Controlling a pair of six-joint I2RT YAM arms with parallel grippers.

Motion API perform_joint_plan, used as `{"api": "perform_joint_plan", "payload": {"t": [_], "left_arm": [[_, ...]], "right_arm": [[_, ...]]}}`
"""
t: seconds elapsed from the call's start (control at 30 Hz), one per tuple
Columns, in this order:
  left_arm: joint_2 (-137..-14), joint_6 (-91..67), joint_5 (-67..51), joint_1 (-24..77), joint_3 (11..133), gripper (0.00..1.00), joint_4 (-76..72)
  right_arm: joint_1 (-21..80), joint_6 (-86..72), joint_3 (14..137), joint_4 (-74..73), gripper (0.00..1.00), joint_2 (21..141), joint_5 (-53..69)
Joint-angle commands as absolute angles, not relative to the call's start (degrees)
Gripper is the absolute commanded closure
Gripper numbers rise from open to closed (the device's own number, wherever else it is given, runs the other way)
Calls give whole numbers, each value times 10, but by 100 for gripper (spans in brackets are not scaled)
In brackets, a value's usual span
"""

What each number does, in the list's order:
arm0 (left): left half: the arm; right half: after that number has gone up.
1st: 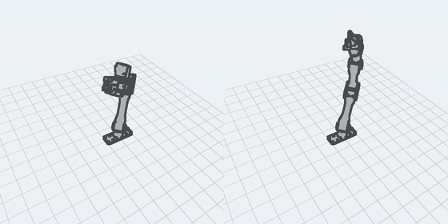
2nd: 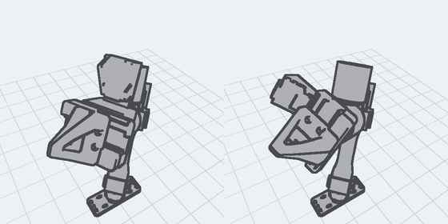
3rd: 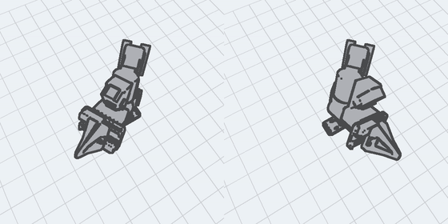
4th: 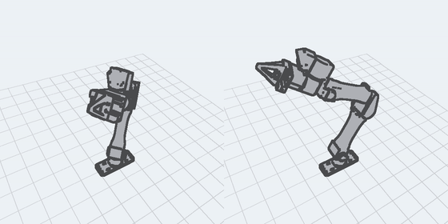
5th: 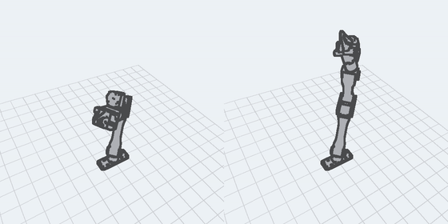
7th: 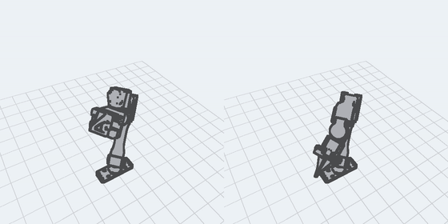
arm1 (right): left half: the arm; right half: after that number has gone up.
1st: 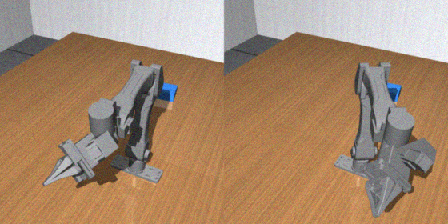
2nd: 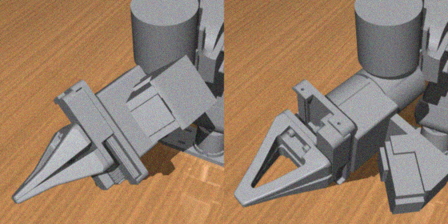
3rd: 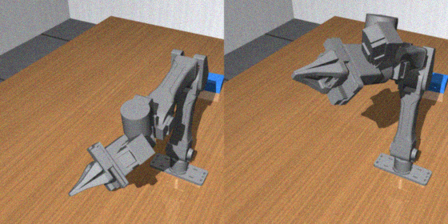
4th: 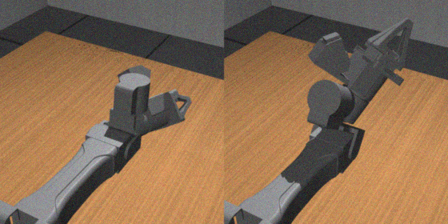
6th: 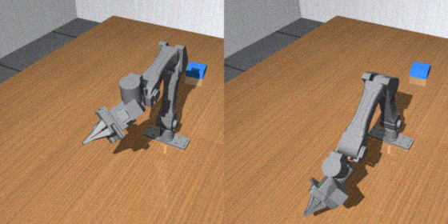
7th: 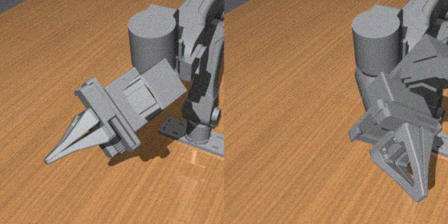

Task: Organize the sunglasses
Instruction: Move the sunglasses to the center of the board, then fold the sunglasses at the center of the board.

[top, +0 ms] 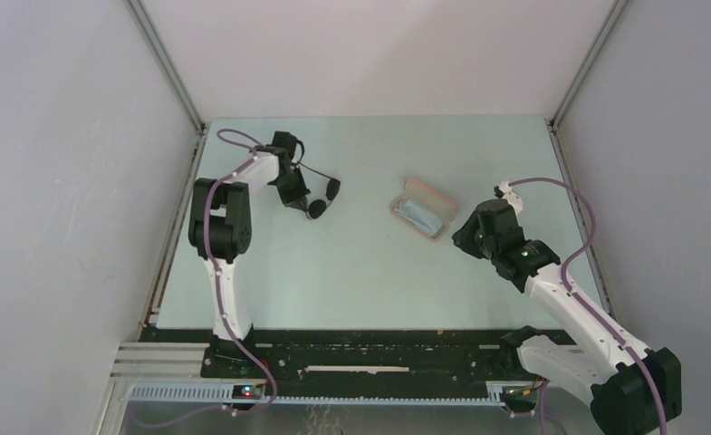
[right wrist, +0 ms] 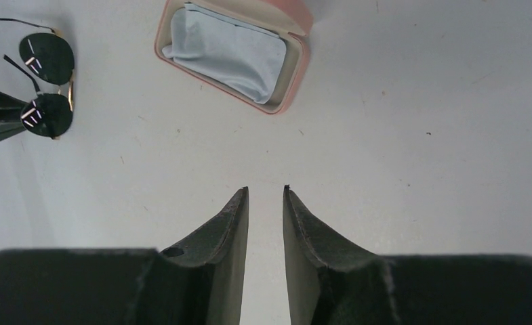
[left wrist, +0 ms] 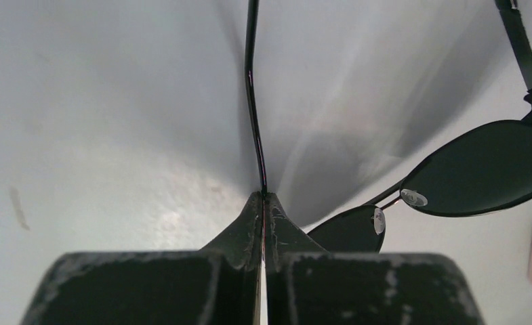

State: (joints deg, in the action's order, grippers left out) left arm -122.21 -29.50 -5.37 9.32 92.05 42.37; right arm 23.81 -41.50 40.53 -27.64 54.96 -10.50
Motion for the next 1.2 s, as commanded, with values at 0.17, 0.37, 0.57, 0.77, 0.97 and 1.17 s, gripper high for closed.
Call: {"api": "perform_joint_plan", "payload": {"t": [0.17, 0.37, 0.57, 0.77, 0.97, 1.17], "left_arm": [[-1097, -276, -72, 183, 709, 96, 400], [-1035, -283, -99, 217, 666, 75, 401], [-953, -306, -113, 197, 692, 73, 389], [-976, -338, -108, 122, 679, 76, 375], [-1045, -323, -67, 117, 713, 79, 388], [-1099, -306, -53, 145, 731, 81, 398]], "right_arm": [[261, -401, 414, -251, 67, 540, -97], [342, -419, 424, -195, 67, 600, -95], [444, -460, 445, -122, 69, 698, -132], [483, -496, 468, -36, 81, 809, -129], [485, -508, 534, -27, 88, 924, -113], [485, -508, 593, -55, 94, 998, -119]]}}
